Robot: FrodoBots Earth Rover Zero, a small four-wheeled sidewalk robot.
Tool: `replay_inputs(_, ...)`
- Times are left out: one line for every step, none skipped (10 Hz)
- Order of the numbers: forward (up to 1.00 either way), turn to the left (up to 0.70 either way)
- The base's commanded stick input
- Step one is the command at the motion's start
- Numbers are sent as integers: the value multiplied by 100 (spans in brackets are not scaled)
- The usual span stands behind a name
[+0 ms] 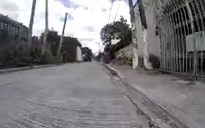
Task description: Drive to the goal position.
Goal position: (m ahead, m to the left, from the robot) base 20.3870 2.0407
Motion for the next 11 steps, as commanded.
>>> replay_inputs(100, 0)
replay_inputs(100, 11)
replay_inputs(100, 36)
replay_inputs(100, 24)
replay_inputs(100, 3)
replay_inputs(100, 0)
replay_inputs(100, 0)
replay_inputs(100, 0)
replay_inputs(100, 0)
replay_inputs(100, 0)
replay_inputs(100, 0)
